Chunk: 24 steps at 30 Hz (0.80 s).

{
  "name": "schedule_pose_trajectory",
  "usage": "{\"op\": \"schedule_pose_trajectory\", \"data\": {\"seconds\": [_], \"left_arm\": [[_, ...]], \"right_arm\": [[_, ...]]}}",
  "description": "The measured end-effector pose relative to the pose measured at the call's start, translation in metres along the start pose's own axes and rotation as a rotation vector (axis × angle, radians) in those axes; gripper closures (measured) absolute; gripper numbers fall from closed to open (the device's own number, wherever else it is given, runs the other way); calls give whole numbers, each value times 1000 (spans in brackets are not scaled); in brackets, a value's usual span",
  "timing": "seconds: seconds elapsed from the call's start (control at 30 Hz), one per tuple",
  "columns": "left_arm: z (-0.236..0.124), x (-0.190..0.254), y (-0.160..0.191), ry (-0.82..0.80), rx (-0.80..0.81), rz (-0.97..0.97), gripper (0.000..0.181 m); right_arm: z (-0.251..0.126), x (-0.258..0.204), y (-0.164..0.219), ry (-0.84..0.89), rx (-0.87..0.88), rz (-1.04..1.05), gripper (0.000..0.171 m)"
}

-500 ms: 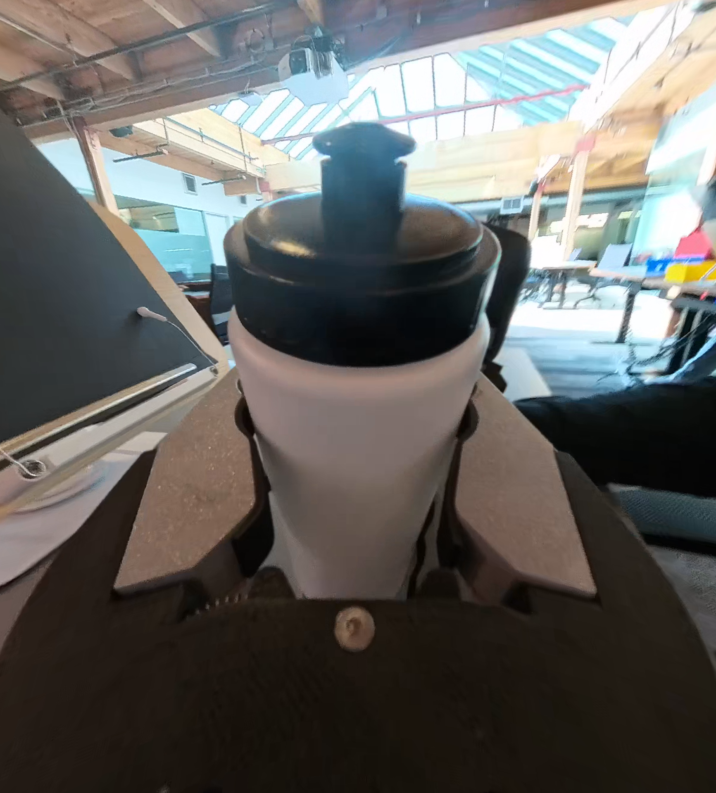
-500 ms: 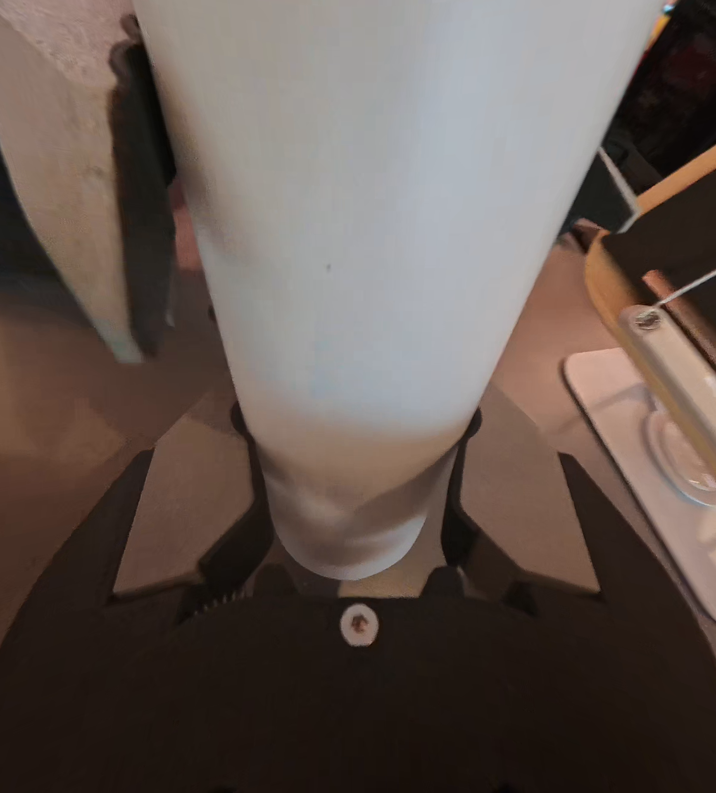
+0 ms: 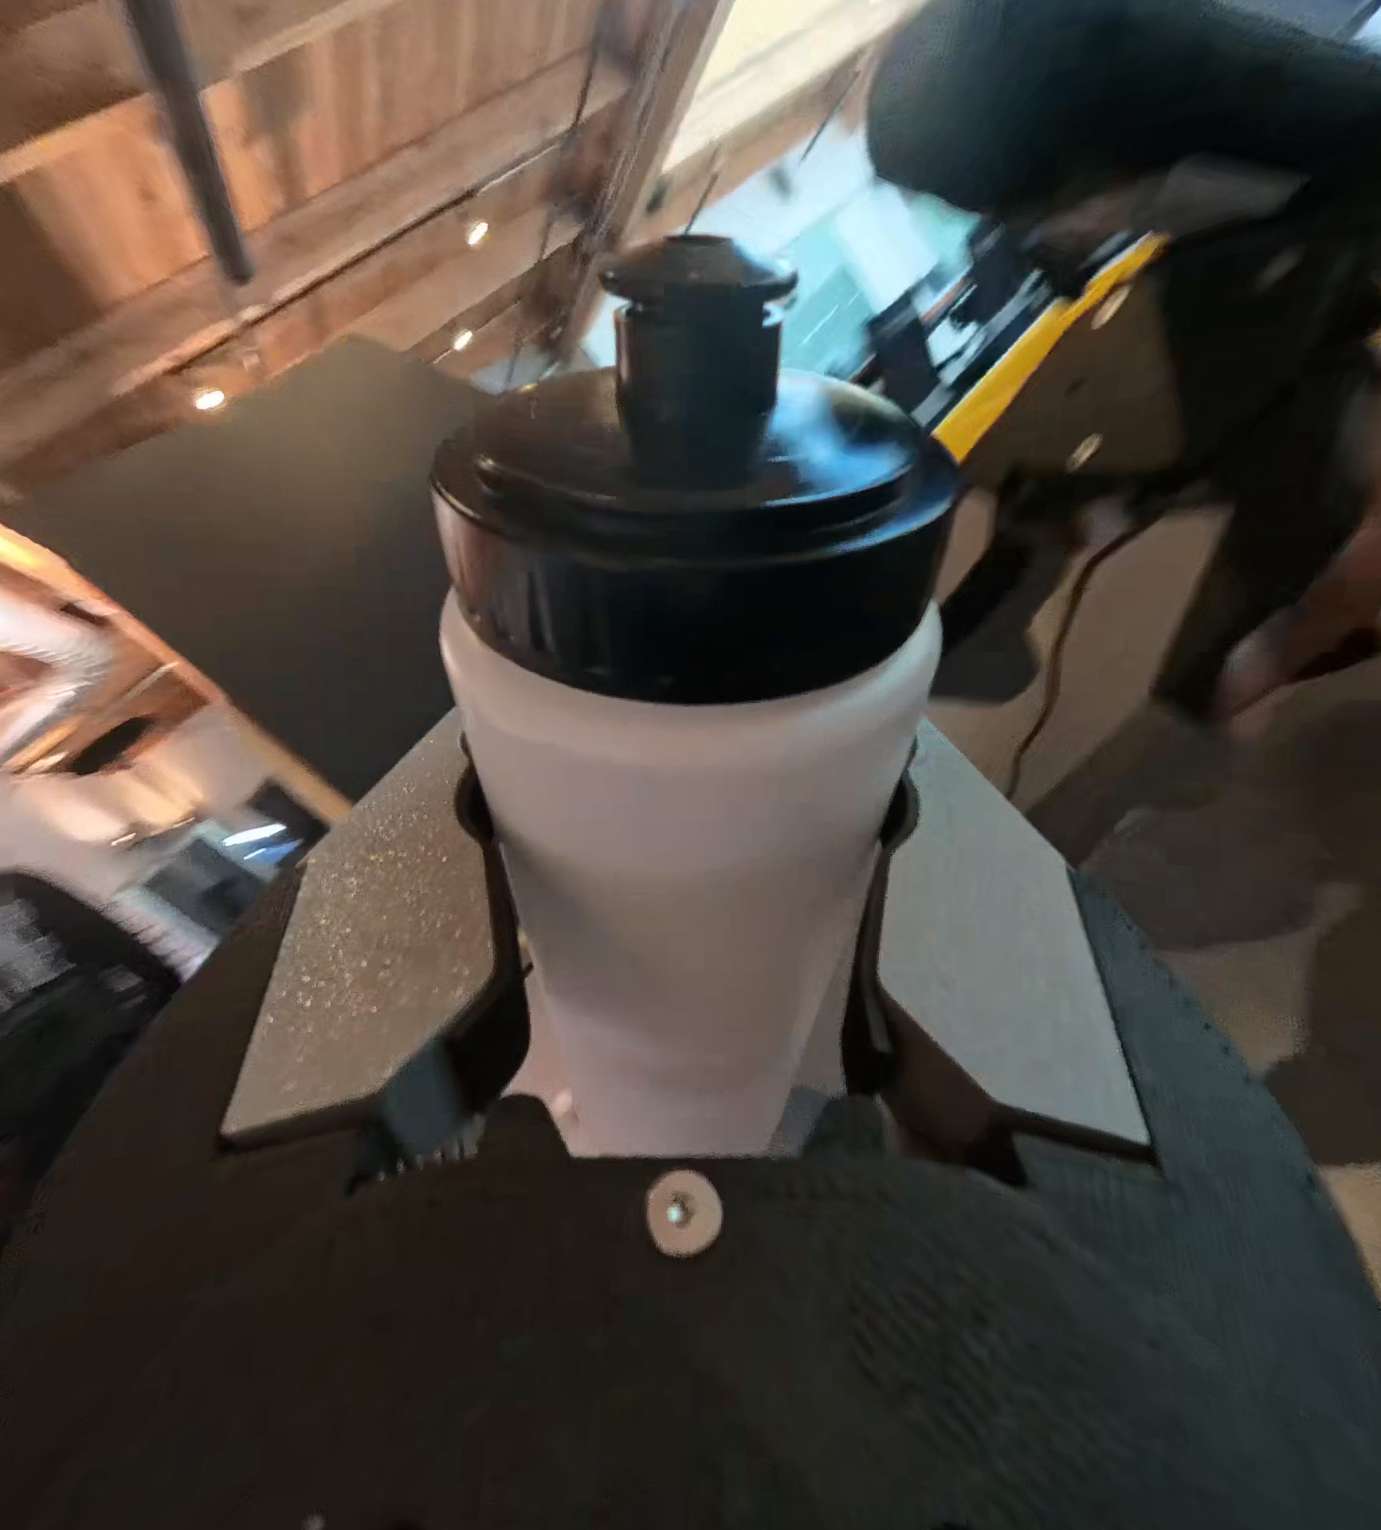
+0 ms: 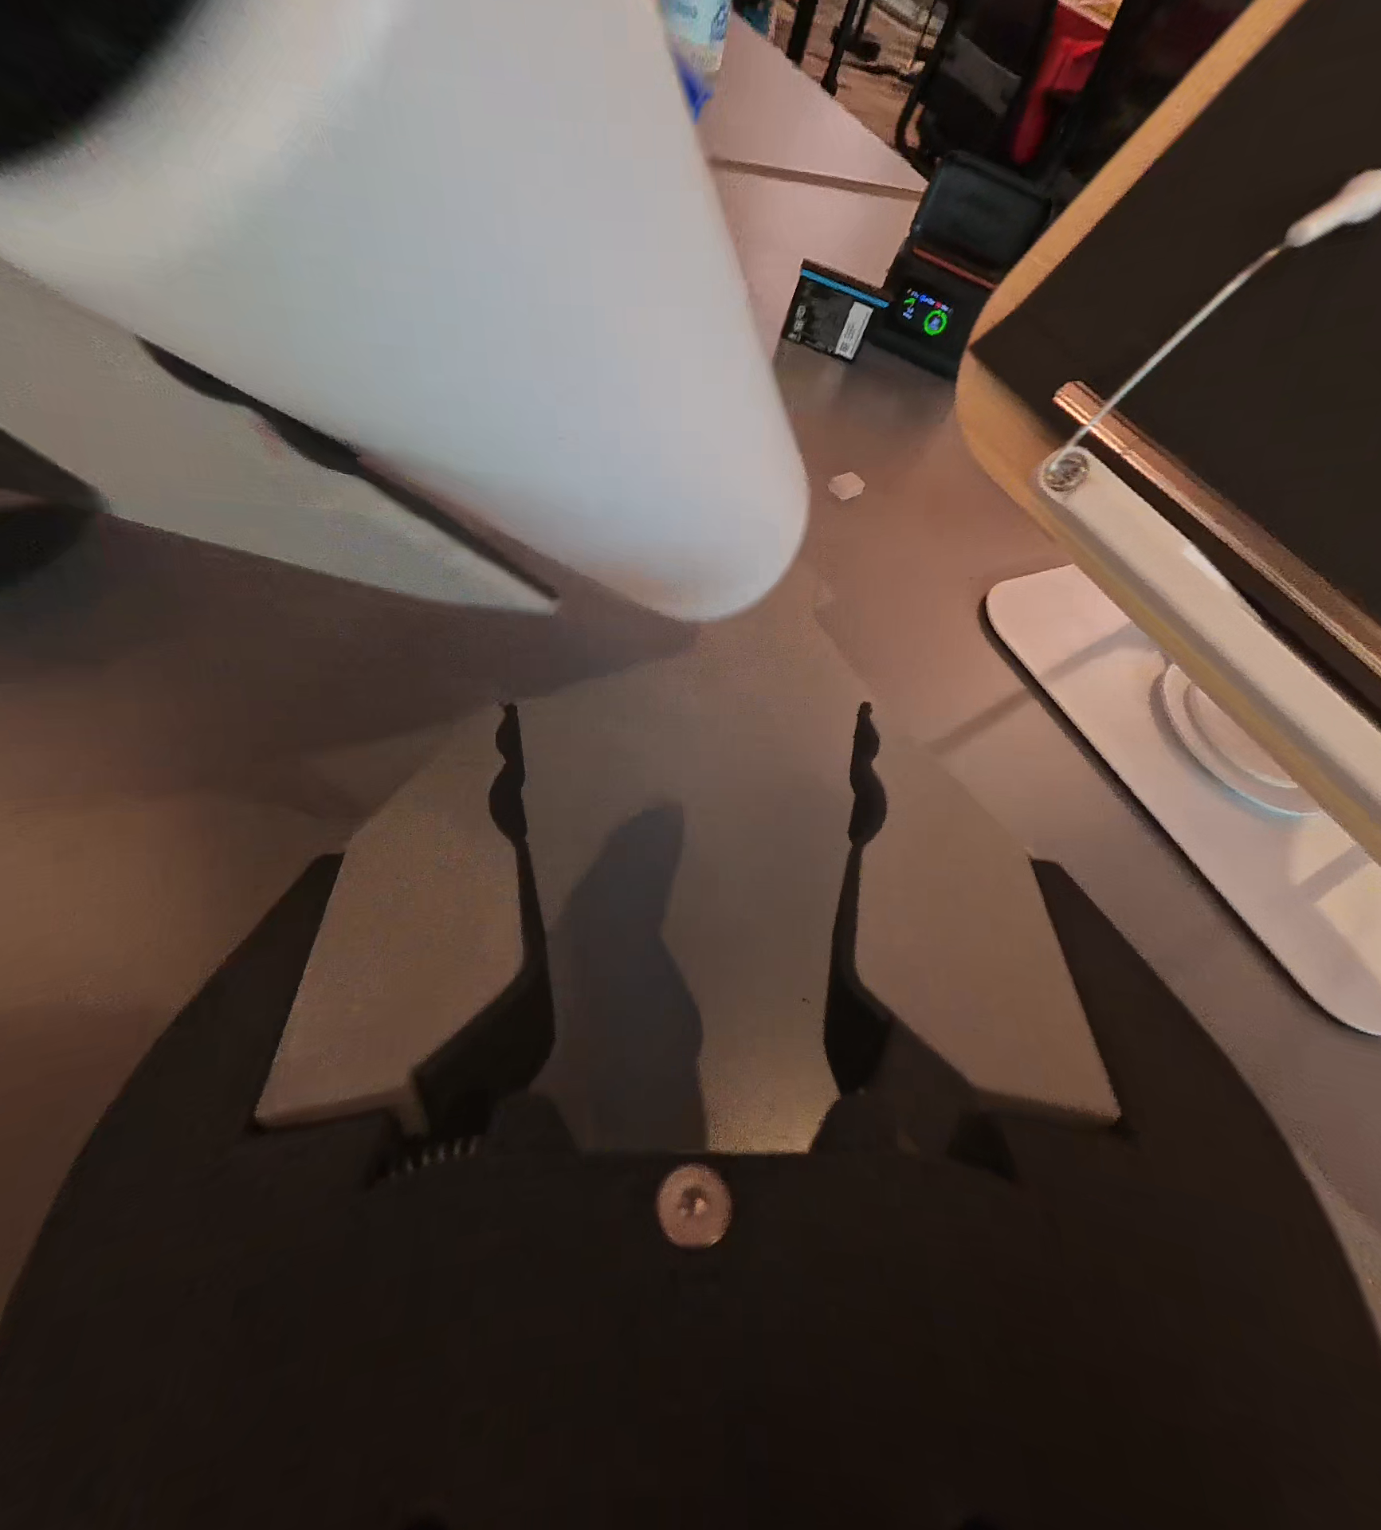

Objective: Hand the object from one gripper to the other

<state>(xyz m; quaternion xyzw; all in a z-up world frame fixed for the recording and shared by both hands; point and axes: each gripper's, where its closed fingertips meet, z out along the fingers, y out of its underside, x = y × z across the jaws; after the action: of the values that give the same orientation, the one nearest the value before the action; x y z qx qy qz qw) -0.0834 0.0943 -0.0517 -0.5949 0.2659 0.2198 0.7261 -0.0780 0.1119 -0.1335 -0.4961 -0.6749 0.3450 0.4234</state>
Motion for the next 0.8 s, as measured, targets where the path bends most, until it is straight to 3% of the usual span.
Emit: {"op": "schedule_pose_trajectory", "data": {"seconds": [0.13,0.43,0.63,0.77,0.8], "left_arm": [[4,-15,33,-115,-191,195,85],[14,-12,58,-125,-314,368,85],[20,6,54,-95,-318,462,85],[22,9,58,-113,-372,580,86],[22,7,58,-137,-387,641,86]], "right_arm": [[-12,4,-22,-31,143,115,90],[-39,2,-62,-193,421,313,80],[-25,-14,-59,-225,359,292,69],[-3,-24,-48,-195,258,253,74],[3,-19,-43,-131,225,230,82]]}}
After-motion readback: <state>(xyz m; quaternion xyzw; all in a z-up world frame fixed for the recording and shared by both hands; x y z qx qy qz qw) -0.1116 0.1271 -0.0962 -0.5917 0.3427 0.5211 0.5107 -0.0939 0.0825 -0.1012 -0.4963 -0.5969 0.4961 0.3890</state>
